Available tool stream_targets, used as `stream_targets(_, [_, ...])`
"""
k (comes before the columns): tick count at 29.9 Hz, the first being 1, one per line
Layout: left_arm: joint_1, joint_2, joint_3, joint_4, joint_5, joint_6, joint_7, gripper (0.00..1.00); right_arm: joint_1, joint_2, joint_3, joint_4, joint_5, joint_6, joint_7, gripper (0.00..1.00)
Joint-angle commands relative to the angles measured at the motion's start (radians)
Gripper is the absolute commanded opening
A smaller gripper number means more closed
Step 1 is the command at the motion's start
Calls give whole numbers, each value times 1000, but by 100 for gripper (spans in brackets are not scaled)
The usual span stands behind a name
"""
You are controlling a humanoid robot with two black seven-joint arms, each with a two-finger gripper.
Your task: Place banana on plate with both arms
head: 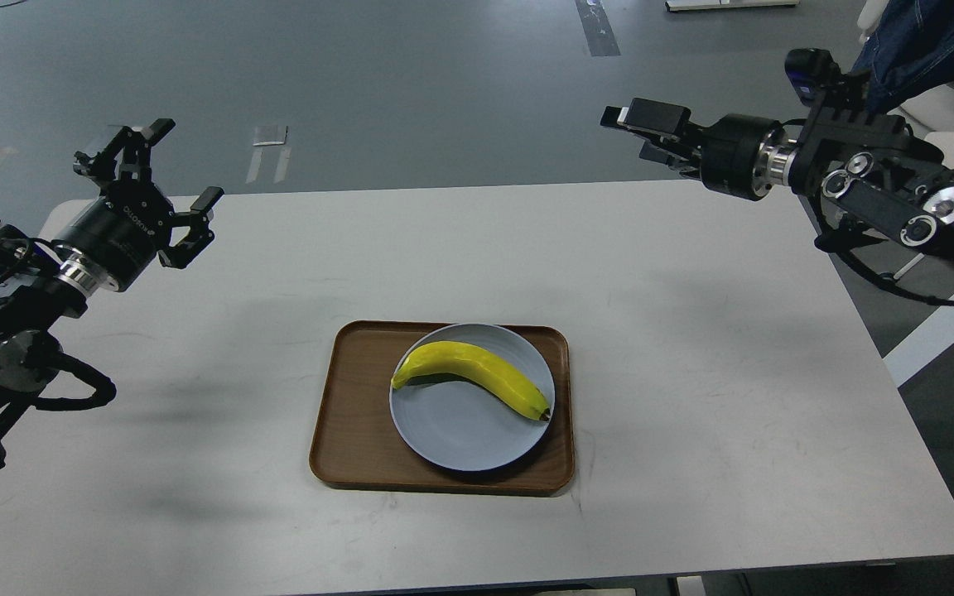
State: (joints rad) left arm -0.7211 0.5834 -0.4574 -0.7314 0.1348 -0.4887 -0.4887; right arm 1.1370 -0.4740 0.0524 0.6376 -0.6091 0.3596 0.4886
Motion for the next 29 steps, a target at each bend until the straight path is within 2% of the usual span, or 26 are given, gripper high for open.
stream_targets(1, [3,-8,0,1,0,0,0,98,-132,-20,147,7,207,4,0,100])
stream_targets(8, [9,-53,-1,4,-1,0,0,98,-321,-11,283,39,449,7,0,100])
stream_targets(13, [17,-79,0,15,0,0,0,98,-408,-8,307,122,463,6,0,100])
stream_targets(29, [23,-91,-1,17,-1,0,0,98,-433,-11,334,131,465,7,0,100])
